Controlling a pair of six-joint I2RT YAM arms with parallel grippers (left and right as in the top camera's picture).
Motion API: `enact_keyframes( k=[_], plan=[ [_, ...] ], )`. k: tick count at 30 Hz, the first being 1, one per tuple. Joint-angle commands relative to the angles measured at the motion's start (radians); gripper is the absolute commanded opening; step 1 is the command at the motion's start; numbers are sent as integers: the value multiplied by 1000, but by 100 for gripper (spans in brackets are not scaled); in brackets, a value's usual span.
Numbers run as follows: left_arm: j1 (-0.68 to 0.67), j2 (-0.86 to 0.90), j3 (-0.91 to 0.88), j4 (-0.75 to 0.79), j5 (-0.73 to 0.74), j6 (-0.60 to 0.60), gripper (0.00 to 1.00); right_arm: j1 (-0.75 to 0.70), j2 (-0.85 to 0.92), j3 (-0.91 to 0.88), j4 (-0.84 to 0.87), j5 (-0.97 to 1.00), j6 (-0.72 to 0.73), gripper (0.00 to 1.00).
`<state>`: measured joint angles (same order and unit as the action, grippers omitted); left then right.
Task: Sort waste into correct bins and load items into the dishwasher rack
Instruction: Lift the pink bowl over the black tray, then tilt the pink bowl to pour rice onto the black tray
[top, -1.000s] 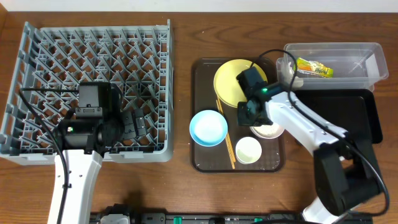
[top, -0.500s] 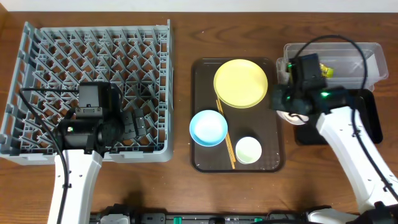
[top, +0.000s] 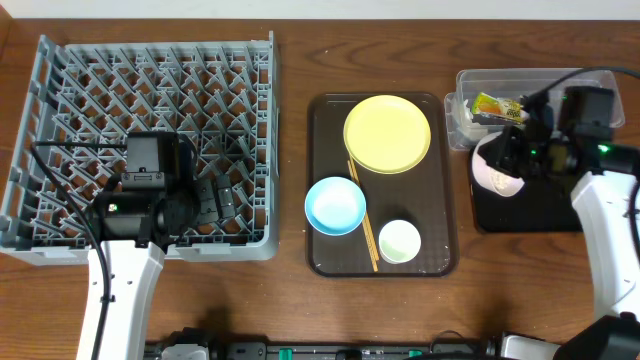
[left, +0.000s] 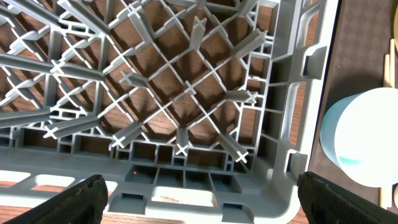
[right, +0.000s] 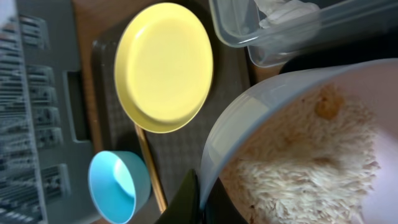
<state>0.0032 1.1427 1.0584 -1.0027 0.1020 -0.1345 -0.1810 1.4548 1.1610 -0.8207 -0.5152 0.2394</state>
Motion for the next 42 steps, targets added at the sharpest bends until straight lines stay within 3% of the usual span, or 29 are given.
enact_keyframes(
  k=[1, 9, 19, 28, 42],
  plan=[
    [-4, 0, 10, -3, 2, -9, 99, -85, -3, -50, 6, -190, -109, 1],
    [-4, 0, 10, -2, 3, -9, 99, -253, -2, -237, 163, -478, -230, 1],
    [-4, 0, 10, -2, 3, -9, 99, -366, -1, -431, 468, -733, -223, 1],
    [-4, 0, 10, -3, 3, -9, 99, -423, 5, -482, 648, -906, -230, 1],
    [-4, 0, 10, -3, 2, -9, 99, -467, 5, -488, 660, -1045, -331, 1]
  ],
)
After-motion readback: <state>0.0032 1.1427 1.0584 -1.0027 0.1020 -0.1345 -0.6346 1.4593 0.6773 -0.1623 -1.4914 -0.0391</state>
